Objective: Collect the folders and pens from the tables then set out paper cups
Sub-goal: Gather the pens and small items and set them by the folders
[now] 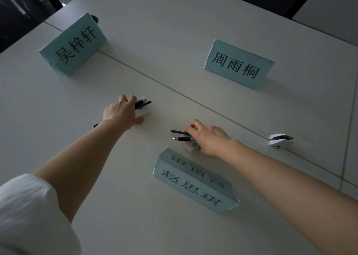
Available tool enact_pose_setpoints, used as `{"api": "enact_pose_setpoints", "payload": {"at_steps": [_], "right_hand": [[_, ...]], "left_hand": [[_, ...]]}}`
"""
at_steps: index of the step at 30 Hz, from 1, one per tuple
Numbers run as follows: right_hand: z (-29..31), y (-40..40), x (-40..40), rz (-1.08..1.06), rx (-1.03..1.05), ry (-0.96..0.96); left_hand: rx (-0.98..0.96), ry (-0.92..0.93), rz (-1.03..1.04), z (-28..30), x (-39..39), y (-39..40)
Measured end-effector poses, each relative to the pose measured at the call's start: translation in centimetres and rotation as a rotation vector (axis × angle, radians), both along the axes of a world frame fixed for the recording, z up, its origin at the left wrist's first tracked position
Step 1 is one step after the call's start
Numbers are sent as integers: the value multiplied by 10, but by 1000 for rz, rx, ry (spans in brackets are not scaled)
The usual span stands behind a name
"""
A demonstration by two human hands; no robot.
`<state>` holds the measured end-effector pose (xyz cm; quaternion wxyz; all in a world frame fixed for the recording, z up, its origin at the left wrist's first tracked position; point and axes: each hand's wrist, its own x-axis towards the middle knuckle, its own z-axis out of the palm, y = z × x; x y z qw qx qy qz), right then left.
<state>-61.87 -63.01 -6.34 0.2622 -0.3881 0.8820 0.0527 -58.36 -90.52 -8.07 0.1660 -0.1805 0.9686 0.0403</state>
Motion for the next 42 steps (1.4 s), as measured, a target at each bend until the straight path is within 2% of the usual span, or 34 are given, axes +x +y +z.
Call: {"api": "enact_pose_setpoints", "payload": {"at_steps": [8, 10, 14, 17, 21, 23, 29, 32, 37, 42], "right_hand": [[8, 7, 2, -103, 53, 22], [12, 15, 5, -189, 41, 37], [34, 30, 9, -494, -90, 15], [66, 37, 19, -706, -225, -51], [112, 51, 51, -925, -484, -205], [130, 70, 82, -959, -569, -222], [148, 134, 177, -1028, -622, -232], [162, 185, 244, -1063, -665, -272], [168, 262, 342, -1063, -677, -285], [170, 328, 429, -1098, -693, -337]], "left_hand": [[28, -22, 113, -2, 9, 16], [45, 14, 150, 5, 15, 20], [107, 96, 285, 36, 23, 31], [251, 113, 342, 69, 31, 48], [574, 180, 418, 120, 55, 95], [707, 179, 449, 142, 83, 129], [1003, 244, 596, 165, 174, 213], [1100, 241, 628, 173, 251, 278], [1106, 269, 687, 174, 363, 368], [1069, 237, 590, 170, 452, 446]]}}
